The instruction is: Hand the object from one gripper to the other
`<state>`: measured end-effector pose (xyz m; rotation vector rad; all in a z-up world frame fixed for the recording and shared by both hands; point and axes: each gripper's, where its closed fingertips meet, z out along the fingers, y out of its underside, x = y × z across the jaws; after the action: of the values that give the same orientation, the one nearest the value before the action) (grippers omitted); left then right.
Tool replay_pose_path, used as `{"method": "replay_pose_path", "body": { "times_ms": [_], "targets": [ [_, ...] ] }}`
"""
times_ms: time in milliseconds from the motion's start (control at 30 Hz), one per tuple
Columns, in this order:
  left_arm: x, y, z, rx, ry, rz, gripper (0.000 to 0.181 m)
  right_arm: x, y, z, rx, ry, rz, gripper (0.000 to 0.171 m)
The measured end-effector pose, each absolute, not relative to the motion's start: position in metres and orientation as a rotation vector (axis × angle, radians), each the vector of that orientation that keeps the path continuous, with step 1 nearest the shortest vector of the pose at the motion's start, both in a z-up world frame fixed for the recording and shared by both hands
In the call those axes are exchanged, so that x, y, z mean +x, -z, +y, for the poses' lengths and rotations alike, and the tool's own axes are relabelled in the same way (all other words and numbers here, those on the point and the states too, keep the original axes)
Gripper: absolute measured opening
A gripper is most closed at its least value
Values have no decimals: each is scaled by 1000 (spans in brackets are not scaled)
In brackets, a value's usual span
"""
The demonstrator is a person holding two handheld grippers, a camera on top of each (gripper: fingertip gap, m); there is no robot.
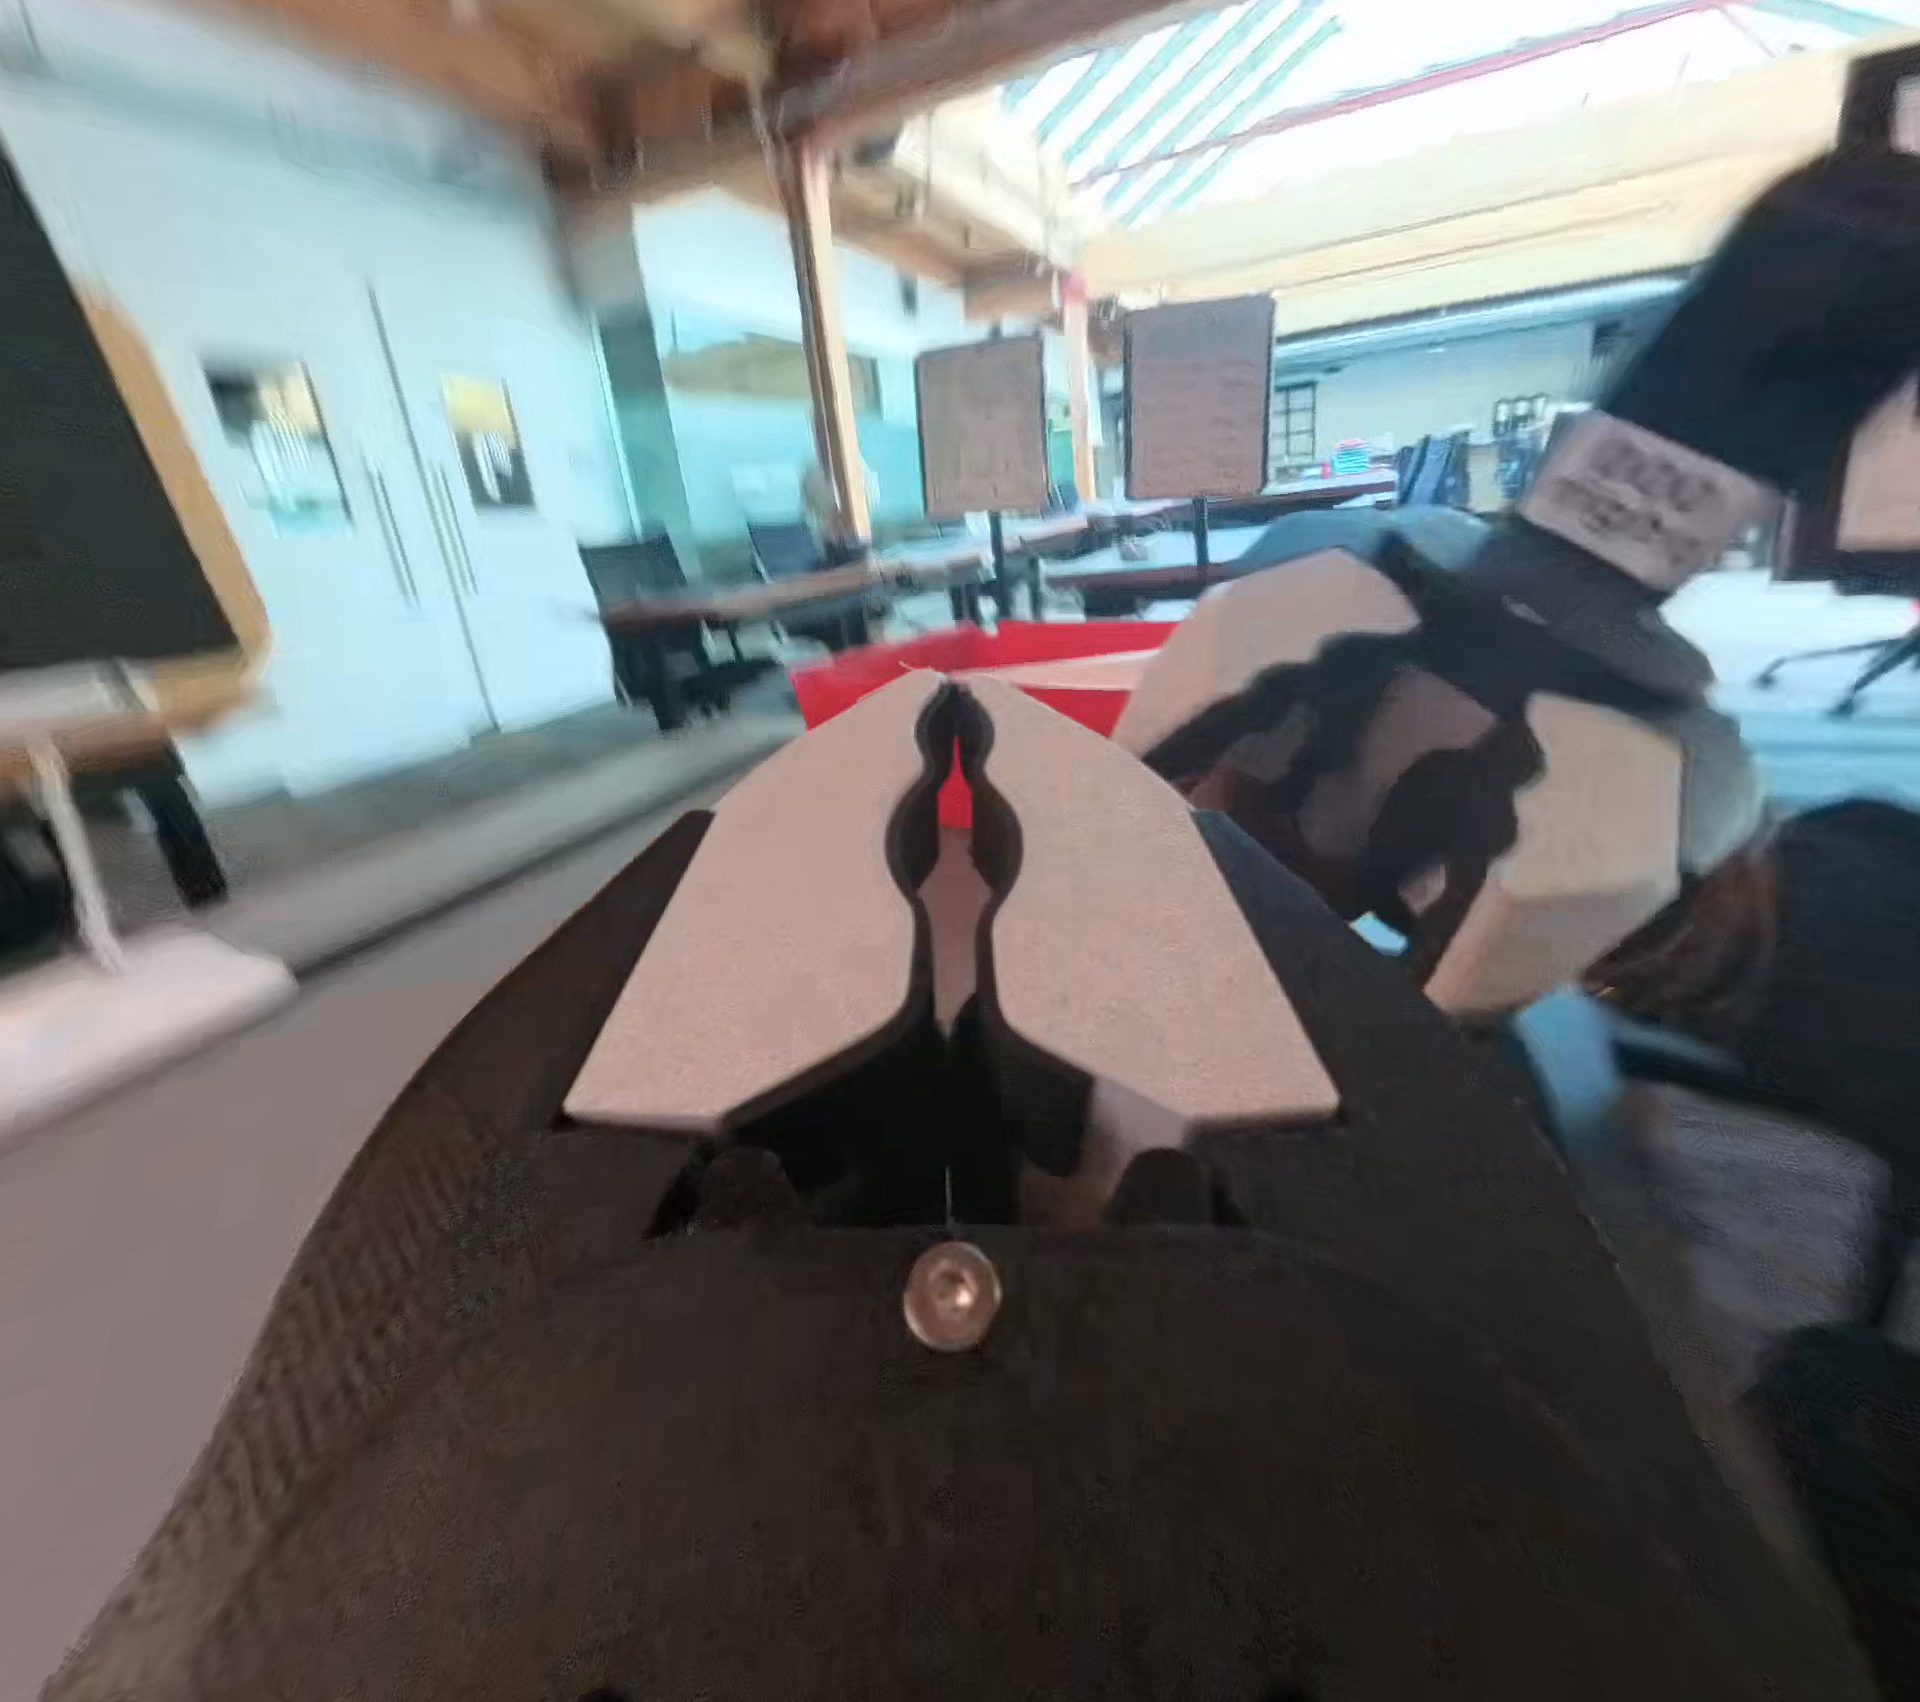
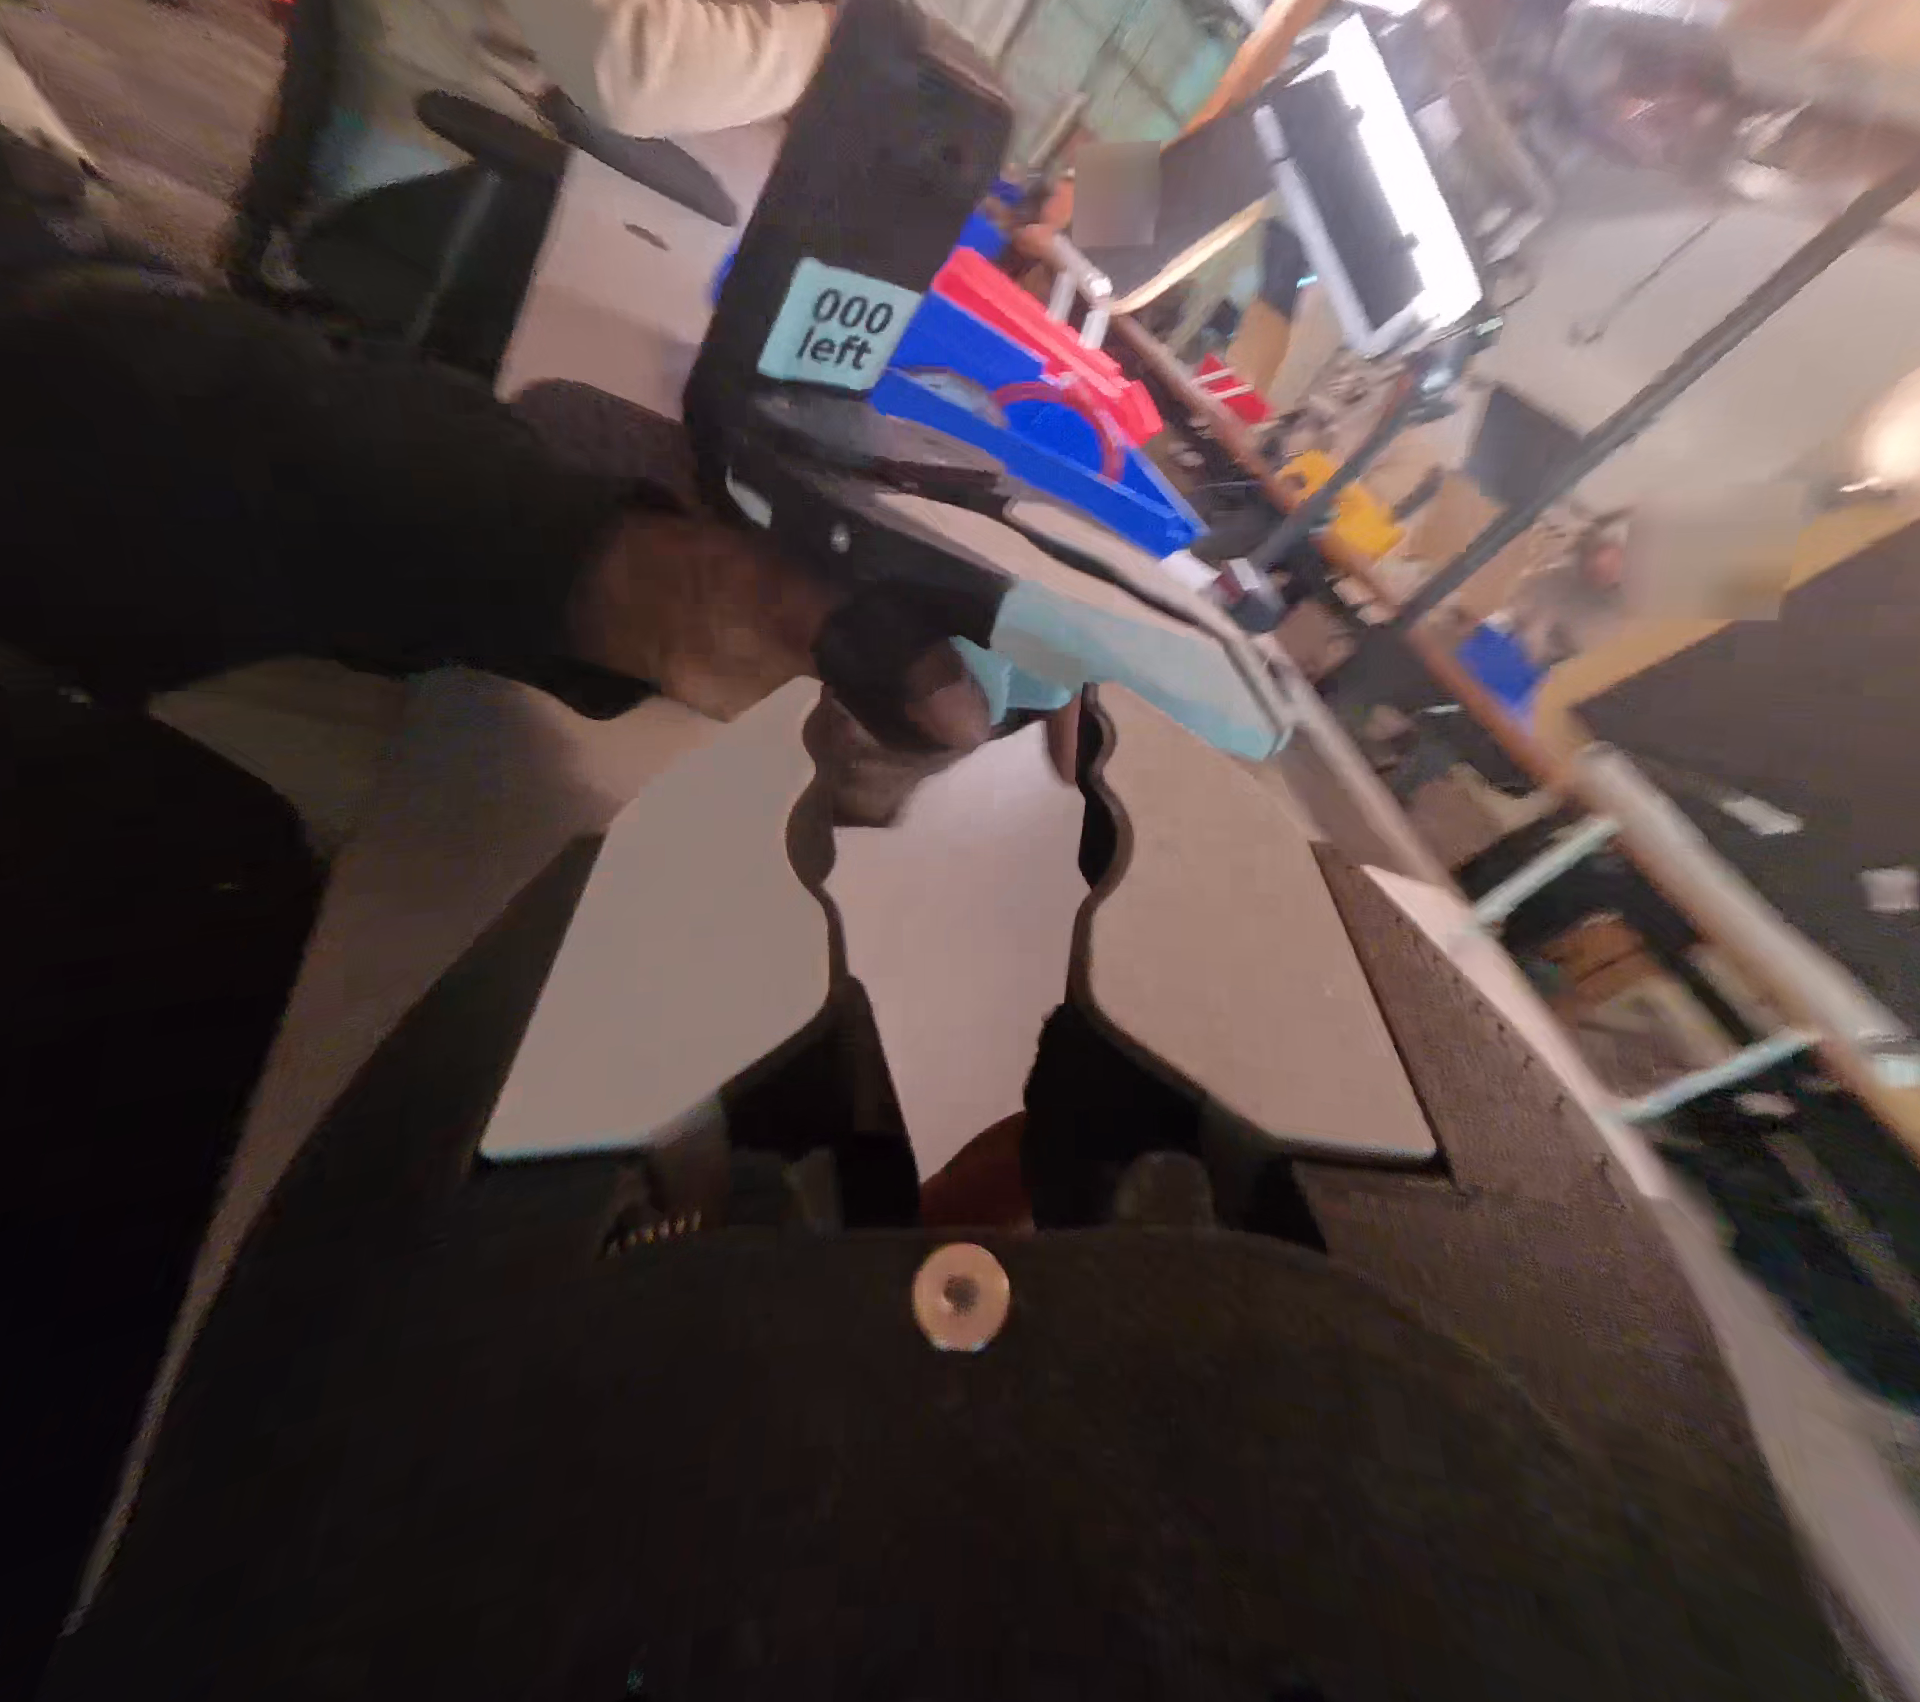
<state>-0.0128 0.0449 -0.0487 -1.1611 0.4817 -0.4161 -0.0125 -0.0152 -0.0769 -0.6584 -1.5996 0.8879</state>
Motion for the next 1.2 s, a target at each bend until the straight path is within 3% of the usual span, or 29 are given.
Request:
{"method": "replay_pose_path", "body": {
  "times_ms": [100,367,500,633,1067,1200],
  "targets": [
    [-16,33,29,-992,324,515,1,-11,77,-24,-712,-1055,-1628,44],
    [-39,33,17,-1097,579,493,15,-11,111,-48,-780,-1386,-1812,52],
    [-66,67,57,-1331,543,232,15,-11,98,-31,-878,-1675,-1664,54],
    [-46,113,73,-1601,547,289,23,-3,75,-3,-903,-1851,-1389,54],
    [-48,125,77,-1621,218,408,36,-5,73,20,-1011,-1860,-1221,61],
    [-51,102,63,-1454,133,397,42,-7,75,18,-1019,-1849,-1235,61]
  ]
}}
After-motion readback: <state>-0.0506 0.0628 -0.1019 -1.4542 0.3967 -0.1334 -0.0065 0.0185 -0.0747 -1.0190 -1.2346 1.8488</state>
